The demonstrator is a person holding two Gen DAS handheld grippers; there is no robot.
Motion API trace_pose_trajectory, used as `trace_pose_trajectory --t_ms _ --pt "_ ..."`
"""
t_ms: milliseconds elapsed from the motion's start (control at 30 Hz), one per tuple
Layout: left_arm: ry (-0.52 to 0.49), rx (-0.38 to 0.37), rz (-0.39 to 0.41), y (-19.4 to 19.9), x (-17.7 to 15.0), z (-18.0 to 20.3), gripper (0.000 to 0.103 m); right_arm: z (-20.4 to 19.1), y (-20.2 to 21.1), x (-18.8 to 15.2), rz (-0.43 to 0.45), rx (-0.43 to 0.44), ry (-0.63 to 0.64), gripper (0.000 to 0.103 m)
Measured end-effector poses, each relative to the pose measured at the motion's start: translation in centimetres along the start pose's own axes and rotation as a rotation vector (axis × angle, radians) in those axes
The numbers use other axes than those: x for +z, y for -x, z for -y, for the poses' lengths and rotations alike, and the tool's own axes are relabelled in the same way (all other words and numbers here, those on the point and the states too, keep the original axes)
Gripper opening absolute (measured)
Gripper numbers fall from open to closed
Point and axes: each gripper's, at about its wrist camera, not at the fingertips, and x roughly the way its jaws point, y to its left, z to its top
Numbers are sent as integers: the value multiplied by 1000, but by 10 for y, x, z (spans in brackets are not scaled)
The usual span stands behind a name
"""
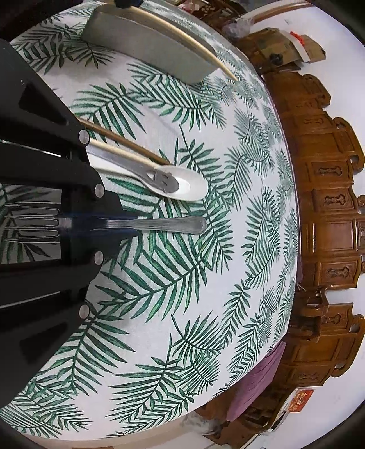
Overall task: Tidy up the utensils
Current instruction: 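Carry the chopstick with the left tool while the right tool carries the fork to the tray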
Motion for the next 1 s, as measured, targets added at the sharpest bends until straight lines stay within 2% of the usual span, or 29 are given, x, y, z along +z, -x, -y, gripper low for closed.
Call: trace_pose_trajectory --t_ms 267,467,667,867,1000 --pt "28 45 -3 24 -3 -17 4 -2 15 -4 12 24 -12 8" --pt "54 84 -4 41 -6 -35 4 -27 37 1 27 46 52 8" --pt "80 111 -6 51 -5 -52 4 -61 67 14 61 106 86 8" --pt "105 123 -29 47 -5 -75 4 -95 87 30 76 147 138 8" --pt "127 130 -73 29 -9 -93 4 -115 94 38 69 175 168 8"
